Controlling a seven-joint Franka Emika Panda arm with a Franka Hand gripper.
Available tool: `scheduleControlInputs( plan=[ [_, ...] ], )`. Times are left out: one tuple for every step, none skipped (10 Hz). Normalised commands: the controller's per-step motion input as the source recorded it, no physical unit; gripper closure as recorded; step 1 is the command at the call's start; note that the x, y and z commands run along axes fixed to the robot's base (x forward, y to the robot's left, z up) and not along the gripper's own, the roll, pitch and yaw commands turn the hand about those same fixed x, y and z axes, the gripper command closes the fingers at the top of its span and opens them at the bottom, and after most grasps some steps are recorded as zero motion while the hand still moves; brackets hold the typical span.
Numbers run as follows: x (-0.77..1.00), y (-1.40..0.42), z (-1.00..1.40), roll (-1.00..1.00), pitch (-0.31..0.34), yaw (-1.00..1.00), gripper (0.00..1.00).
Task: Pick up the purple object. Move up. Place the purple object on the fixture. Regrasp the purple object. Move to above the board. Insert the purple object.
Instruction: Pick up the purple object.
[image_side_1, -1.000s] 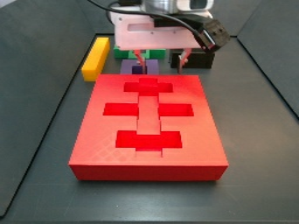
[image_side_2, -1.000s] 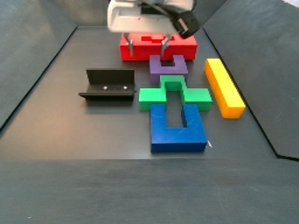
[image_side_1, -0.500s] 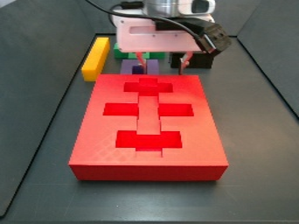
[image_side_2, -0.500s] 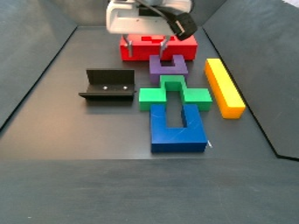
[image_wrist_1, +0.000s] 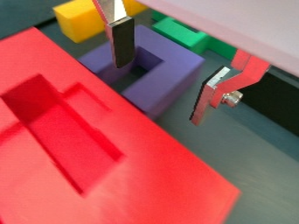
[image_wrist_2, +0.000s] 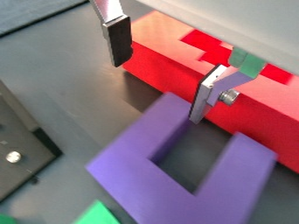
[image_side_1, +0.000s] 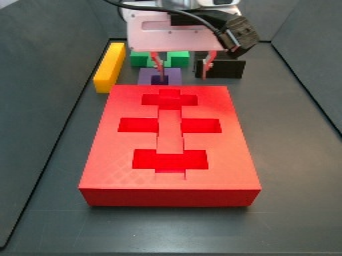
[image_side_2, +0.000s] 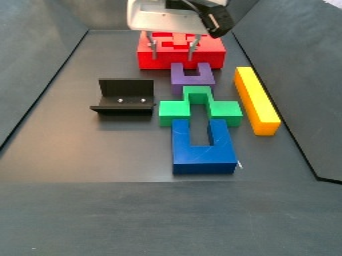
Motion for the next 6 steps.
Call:
scheduleControlInputs(
  plan=[
    [0.03,0.03,-0.14,0.0,0.0,0.0,0.0],
    [-0.31,0.03,-0.04,-0.03,-0.021,0.0,0.0],
    [-0.3,0.0,0.0,-0.07,-0.039,0.0,0.0],
    [-0.22,0.0,0.0,-0.05,-0.036,0.0,0.0],
    [0.0,0.0,-0.03,-0.05,-0.036,0.0,0.0],
    [0.15,0.0,-0.21,-0.06,-0.06,0.05,0.0]
  ],
)
